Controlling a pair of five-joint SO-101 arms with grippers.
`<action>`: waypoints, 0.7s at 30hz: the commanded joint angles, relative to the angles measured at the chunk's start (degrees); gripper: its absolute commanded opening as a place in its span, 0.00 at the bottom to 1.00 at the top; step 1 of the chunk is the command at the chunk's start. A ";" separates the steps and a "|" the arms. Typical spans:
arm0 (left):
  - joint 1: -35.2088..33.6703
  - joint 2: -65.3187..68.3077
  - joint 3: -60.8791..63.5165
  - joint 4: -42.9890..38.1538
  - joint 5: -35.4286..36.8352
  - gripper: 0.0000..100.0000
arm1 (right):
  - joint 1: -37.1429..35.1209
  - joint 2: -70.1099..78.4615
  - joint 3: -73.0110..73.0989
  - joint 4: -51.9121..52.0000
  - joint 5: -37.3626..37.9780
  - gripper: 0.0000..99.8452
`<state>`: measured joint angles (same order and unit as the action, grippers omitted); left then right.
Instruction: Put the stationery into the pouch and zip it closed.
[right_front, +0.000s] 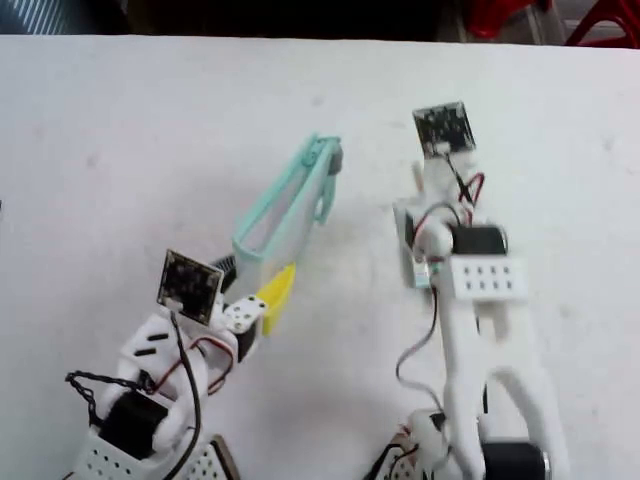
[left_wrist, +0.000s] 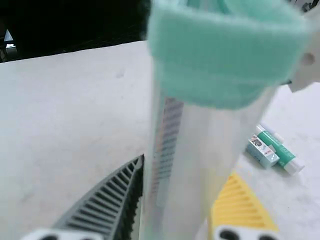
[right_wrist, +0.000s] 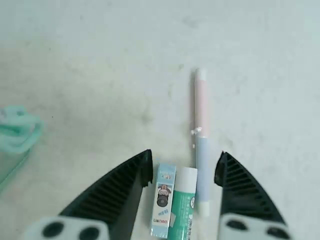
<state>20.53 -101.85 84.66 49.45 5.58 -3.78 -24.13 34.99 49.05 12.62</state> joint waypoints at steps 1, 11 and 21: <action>0.84 0.40 0.26 1.85 -9.49 0.19 | 0.04 15.69 -15.38 2.86 -0.53 0.20; -3.91 0.31 3.34 3.69 -14.15 0.13 | 1.01 26.59 -21.19 3.82 -0.44 0.20; -4.09 0.31 2.90 3.60 -14.15 0.12 | 4.09 27.91 -23.12 -1.36 -0.53 0.20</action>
<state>17.80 -101.93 87.82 51.65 -7.78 -0.35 3.30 16.53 49.85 12.62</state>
